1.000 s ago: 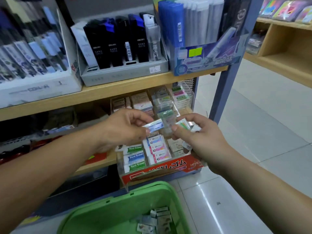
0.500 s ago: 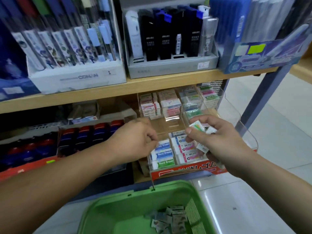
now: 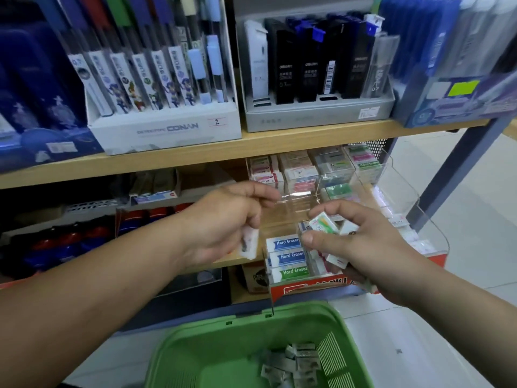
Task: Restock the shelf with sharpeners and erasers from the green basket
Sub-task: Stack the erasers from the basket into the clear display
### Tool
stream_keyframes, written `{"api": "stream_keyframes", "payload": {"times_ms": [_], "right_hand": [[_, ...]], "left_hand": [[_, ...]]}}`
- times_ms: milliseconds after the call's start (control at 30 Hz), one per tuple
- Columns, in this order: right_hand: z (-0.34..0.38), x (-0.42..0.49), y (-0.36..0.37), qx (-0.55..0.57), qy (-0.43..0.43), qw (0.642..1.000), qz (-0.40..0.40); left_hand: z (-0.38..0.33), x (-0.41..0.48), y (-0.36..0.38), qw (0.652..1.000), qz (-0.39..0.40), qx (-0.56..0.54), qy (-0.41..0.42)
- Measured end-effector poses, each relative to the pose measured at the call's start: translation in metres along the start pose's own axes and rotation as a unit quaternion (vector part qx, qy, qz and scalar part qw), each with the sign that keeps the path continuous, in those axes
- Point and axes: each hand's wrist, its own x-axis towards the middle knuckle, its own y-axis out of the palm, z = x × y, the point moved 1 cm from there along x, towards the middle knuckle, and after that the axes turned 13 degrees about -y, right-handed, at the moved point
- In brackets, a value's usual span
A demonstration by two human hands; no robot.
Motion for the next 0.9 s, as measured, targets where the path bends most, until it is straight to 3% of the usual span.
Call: {"api": "stream_keyframes", "payload": {"times_ms": [167,333,567,900], "right_hand": [[-0.001,-0.001,0.015,0.008,0.018,0.999,0.034],[-0.007,0.002,0.015,0.015,0.041,0.999,0.004],[-0.007,0.006,-0.002,0.025,0.026,0.996,-0.080],[-0.004,0.004,-0.040,-0.018,-0.015,0.984,-0.177]], "left_hand": [[0.005,-0.001,0.010,0.997,0.033,-0.073,-0.012],[0.007,0.000,0.011,0.990,0.059,-0.127,-0.019],[0.009,-0.004,0.006,0.998,-0.040,0.051,0.023],[0.009,0.000,0.014,0.998,0.011,0.060,0.003]]}}
